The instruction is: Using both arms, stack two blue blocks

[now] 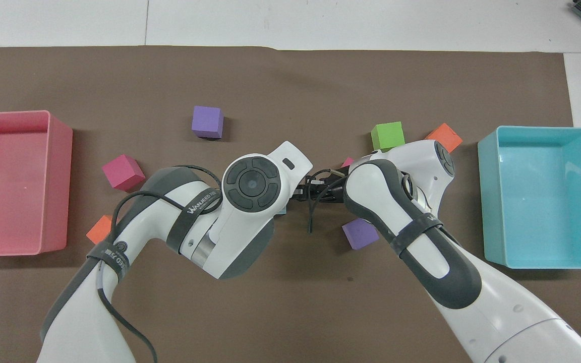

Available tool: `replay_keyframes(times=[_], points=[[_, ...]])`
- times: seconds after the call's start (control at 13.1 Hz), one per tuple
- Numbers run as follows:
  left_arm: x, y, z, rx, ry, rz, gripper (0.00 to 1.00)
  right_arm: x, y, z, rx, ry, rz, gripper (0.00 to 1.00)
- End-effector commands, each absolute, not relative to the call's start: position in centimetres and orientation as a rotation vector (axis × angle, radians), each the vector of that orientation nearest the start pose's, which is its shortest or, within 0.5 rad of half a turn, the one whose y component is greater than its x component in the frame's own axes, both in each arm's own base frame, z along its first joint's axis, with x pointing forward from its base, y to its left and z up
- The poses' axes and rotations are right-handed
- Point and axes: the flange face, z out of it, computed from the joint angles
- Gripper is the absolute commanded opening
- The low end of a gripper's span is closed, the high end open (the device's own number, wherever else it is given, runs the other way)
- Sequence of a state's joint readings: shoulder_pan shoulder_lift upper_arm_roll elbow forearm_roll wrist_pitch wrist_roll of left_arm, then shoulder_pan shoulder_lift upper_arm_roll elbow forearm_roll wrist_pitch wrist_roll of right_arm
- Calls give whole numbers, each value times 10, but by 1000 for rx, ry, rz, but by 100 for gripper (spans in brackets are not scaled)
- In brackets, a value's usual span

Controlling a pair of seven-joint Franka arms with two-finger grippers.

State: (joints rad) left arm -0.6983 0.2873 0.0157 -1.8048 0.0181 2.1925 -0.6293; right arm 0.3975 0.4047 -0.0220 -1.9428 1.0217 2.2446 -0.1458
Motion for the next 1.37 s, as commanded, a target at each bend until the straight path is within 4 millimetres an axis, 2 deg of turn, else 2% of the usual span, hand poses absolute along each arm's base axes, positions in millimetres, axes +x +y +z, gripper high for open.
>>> replay_keyframes(times=[0.0,0.31,0.46,0.53,0.61,0.84,0.92,1.07,1.3], points=[[497,-406,403,-3176,109,-157,100,561,247,278,-2379,214,189,0],[492,-399,430,-3180,107,-167,100,561,247,278,-2379,214,189,0],[489,-384,451,-3174,105,-156,100,562,247,278,-2379,213,188,0],[492,-370,460,-3165,79,-134,100,562,247,278,-2379,213,188,0],[490,-360,469,-3157,123,-122,100,562,247,278,-2379,213,188,0],[495,-296,500,-3142,220,-119,100,562,247,278,-2379,213,188,0],[497,-279,508,-3130,210,-78,100,561,247,278,-2378,213,189,0],[505,-236,532,-3138,149,-105,100,562,247,278,-2379,213,188,0],[517,-169,565,-3129,220,-81,100,562,247,279,-2376,215,188,0]])
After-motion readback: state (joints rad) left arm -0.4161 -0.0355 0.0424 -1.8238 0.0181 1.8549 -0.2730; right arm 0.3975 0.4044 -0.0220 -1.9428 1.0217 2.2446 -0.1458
